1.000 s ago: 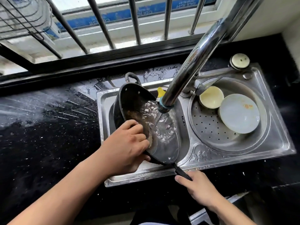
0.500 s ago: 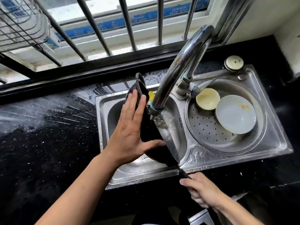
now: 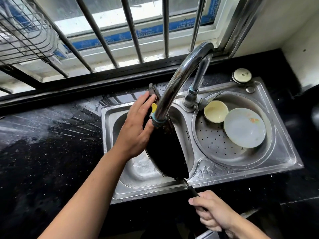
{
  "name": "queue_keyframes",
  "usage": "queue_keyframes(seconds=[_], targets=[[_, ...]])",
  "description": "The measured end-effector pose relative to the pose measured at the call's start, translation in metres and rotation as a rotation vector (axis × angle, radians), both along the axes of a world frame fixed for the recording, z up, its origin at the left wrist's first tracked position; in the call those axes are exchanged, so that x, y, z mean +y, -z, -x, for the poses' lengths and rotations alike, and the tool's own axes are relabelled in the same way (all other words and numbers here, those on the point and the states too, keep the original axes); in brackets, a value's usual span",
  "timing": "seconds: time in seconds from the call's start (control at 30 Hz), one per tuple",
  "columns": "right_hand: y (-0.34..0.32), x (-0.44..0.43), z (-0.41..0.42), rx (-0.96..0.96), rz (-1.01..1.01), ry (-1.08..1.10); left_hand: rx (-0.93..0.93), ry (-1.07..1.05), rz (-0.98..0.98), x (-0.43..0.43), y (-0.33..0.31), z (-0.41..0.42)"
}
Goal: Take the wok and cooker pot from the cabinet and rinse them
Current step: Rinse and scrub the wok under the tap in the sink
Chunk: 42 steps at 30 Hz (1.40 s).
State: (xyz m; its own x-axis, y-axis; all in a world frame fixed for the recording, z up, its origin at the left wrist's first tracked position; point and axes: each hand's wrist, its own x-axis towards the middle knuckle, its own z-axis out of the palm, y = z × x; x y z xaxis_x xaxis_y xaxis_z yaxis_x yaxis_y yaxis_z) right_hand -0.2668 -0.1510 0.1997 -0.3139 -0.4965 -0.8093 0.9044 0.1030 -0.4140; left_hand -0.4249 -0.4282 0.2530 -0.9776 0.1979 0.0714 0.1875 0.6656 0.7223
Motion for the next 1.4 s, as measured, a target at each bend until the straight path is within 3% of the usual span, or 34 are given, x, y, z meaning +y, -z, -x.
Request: queue_keyframes(seconds=[0.57, 0.87, 1.07, 1.4], targets=[[-0.020, -0.021, -0.021, -0.178, 0.208, 0.014, -0.189, -0.132, -0.059, -0.003, -0.011, 0.024], [-0.003, -0.012, -0.036, -0.064, 0.194, -0.103, -0.309, -0.183, -0.180, -0.010, 0.014, 0.023], [-0.005, -0.010, -0.033, -0.127, 0.222, -0.079, -0.435, -0.255, -0.267, -0.018, 0.031, 0.028], [-0.028, -0.013, -0.033, -0.385, 0.410, 0.090, -0.666, -0.321, -0.199, -0.035, 0.086, -0.017]])
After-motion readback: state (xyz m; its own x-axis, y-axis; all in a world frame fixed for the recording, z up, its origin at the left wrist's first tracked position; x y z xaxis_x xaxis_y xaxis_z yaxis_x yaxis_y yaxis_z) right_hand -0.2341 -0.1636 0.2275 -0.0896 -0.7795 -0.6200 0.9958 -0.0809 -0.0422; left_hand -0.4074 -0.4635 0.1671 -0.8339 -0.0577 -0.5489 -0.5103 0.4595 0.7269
